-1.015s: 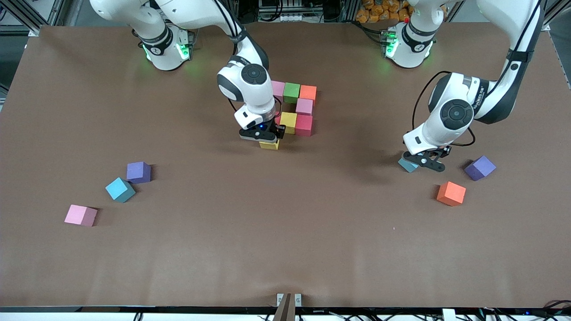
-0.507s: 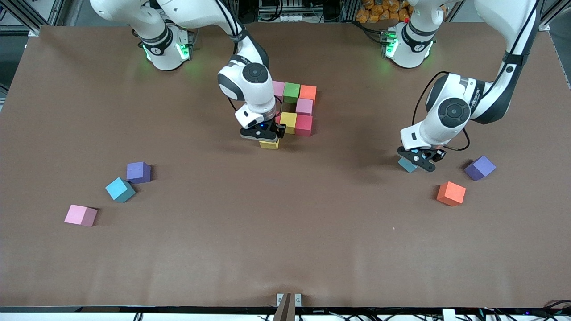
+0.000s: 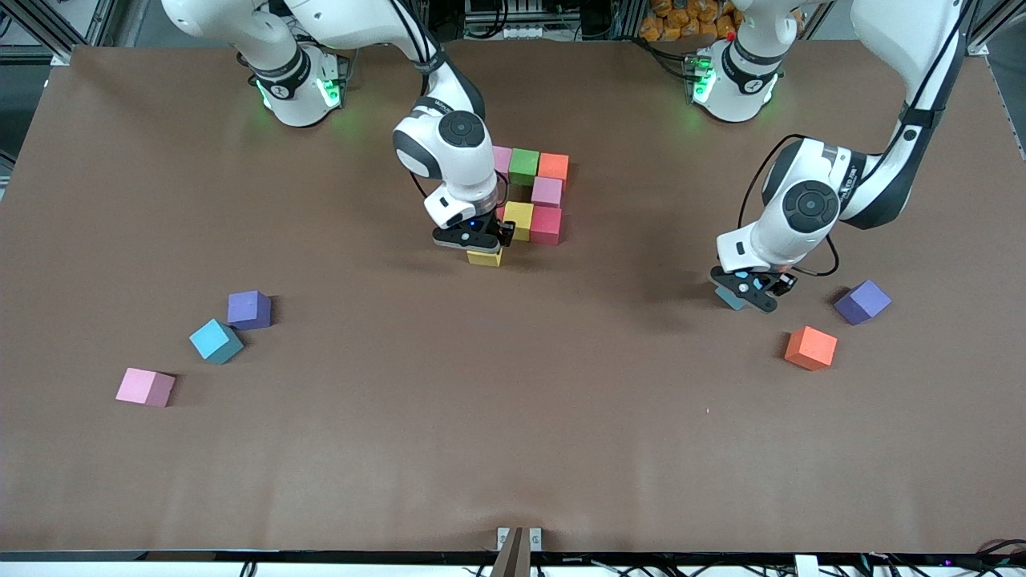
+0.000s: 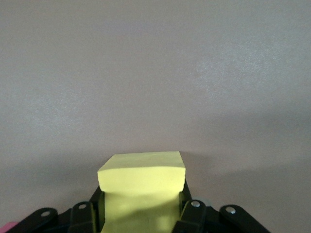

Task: Form number 2 with 11 blocks
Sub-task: 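Release the yellow cube with the right gripper while the left gripper grasps cyan, then reach and grasp the purple cube with the right gripper, then carry the purple cube to the figure with the right gripper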

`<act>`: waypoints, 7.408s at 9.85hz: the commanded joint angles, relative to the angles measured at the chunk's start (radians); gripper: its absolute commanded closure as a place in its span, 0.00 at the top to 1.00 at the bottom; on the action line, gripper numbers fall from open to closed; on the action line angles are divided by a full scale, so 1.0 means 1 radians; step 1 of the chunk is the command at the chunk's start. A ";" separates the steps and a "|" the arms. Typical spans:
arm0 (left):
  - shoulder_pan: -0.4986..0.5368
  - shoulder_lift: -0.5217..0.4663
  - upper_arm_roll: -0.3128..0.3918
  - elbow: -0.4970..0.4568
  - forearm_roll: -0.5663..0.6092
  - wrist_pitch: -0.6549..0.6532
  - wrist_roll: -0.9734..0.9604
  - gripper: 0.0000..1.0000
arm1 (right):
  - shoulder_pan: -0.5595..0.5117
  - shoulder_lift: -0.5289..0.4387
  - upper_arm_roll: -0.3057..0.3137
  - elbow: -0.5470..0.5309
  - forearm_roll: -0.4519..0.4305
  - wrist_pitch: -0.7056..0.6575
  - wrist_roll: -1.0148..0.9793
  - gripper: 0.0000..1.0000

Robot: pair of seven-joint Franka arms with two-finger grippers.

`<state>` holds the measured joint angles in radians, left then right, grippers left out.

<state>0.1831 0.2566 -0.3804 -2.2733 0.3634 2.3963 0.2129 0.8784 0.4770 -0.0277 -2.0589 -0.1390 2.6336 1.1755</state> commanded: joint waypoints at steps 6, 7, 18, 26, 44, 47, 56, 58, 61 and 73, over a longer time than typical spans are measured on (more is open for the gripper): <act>0.002 0.024 0.020 -0.003 0.052 0.047 -0.001 0.77 | 0.051 0.014 -0.009 -0.017 -0.011 -0.027 0.059 0.30; 0.002 0.024 0.020 -0.005 0.052 0.047 -0.003 0.77 | 0.054 0.014 -0.009 -0.020 -0.013 -0.027 0.059 0.30; 0.001 0.001 0.014 -0.023 0.038 0.038 -0.007 0.77 | -0.018 -0.037 -0.006 -0.006 0.006 -0.047 0.052 1.00; 0.001 -0.007 0.009 -0.029 0.038 0.038 -0.003 0.77 | -0.303 -0.190 -0.001 -0.001 0.073 -0.257 -0.553 1.00; -0.001 0.016 0.009 -0.032 0.038 0.041 -0.004 0.77 | -0.926 -0.107 -0.006 -0.089 0.298 -0.216 -1.628 1.00; -0.001 0.018 0.011 -0.029 0.038 0.044 -0.001 0.77 | -0.926 -0.058 -0.004 -0.087 0.317 -0.141 -1.630 1.00; 0.001 0.076 0.018 -0.020 0.054 0.110 -0.012 0.77 | -0.914 -0.060 -0.003 -0.076 0.315 -0.147 -1.639 0.34; 0.001 0.088 0.020 -0.015 0.055 0.122 -0.014 0.77 | -0.891 -0.078 0.002 -0.075 0.317 -0.171 -1.620 0.27; 0.001 0.101 0.021 -0.014 0.055 0.144 -0.014 0.75 | -0.807 -0.101 0.011 -0.073 0.317 -0.173 -1.478 0.27; -0.062 0.101 0.015 0.126 -0.087 0.133 -0.193 0.00 | -0.247 -0.055 0.011 -0.049 0.363 0.000 -0.596 0.25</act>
<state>0.1258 0.3604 -0.3651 -2.1697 0.3232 2.5445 0.0347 0.6116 0.3923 -0.0074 -2.1330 0.1978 2.6096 0.5491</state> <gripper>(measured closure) 0.410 0.419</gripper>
